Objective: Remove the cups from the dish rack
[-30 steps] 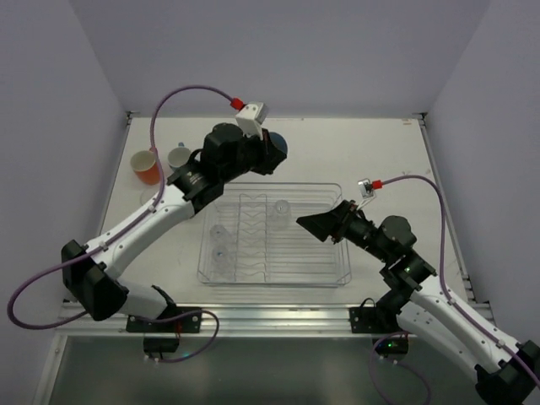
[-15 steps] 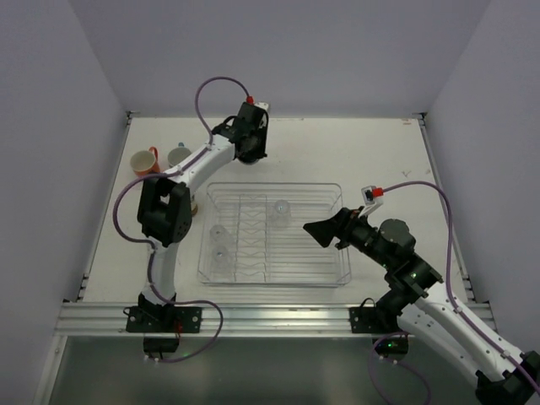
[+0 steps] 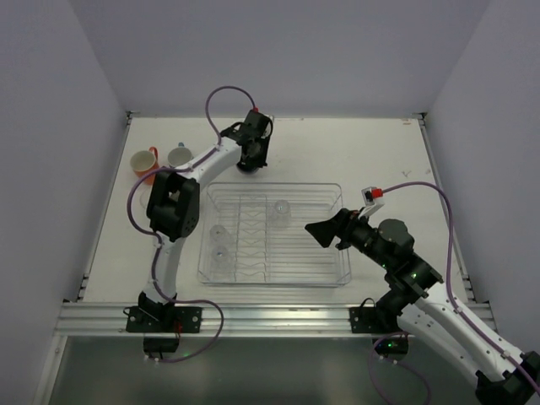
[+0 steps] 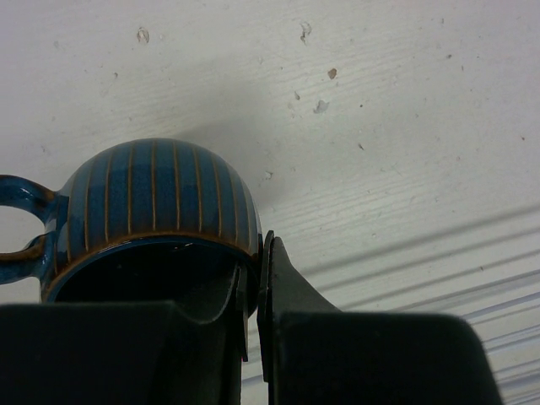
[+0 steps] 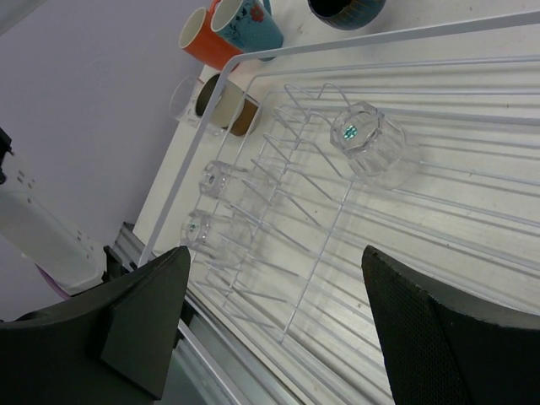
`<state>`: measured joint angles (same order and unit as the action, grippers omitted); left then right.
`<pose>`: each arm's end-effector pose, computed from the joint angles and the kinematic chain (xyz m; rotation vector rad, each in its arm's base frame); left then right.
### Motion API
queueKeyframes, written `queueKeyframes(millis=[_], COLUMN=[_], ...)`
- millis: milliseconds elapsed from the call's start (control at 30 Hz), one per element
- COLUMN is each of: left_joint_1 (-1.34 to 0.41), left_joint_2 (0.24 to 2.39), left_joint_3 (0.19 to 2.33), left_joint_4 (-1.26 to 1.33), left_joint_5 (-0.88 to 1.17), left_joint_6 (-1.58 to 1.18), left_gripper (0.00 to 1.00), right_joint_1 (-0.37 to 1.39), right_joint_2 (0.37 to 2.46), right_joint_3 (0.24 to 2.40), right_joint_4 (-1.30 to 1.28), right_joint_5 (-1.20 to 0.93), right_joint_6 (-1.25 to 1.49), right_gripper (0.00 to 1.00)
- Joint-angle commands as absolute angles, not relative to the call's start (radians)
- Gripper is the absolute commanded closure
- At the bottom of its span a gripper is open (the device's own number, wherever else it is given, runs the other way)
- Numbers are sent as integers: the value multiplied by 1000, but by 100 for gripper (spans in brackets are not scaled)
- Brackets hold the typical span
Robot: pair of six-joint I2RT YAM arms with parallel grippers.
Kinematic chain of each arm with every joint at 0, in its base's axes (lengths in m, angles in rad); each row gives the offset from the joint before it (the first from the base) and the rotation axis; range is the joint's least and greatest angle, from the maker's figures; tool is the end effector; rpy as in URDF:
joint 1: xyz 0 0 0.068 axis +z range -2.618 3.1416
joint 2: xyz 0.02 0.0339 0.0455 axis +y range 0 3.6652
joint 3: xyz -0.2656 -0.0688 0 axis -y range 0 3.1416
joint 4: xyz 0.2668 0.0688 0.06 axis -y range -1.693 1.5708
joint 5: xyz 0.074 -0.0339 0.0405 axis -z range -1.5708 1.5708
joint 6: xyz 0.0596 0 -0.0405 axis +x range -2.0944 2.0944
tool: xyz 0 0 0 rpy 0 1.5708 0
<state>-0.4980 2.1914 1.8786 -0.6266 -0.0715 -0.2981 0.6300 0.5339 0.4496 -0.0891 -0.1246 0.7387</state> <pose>0.4637 -0.2473 0.1968 0.2224 2.5130 -0.2362 0.1519 0.1199 0.2630 0.0037 1.8775 1.0863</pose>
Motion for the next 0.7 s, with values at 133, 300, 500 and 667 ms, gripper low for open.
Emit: queueKeyframes(millis=[133, 300, 500, 667], left_joint_1=[-486, -485, -480, -476], left_joint_2=[2240, 2240, 2230, 2181], left_joint_3=[1939, 1922, 1911, 1893], left_joint_4=[-611, -600, -595, -584], left_joint_5=[-101, -92, -90, -115], left_joint_6=[-245, -245, -244, -242], left_gripper=[100, 99, 82, 54], right_joint_1=[634, 632, 635, 664], right_joint_2=[537, 554, 604, 685], right_joint_3=[457, 463, 485, 531], right_joint_4=[-90, -95, -97, -118], right_joint_5=[-104, -97, -100, -81], right_joint_6=[719, 707, 684, 647], right_gripper=[15, 15, 15, 15])
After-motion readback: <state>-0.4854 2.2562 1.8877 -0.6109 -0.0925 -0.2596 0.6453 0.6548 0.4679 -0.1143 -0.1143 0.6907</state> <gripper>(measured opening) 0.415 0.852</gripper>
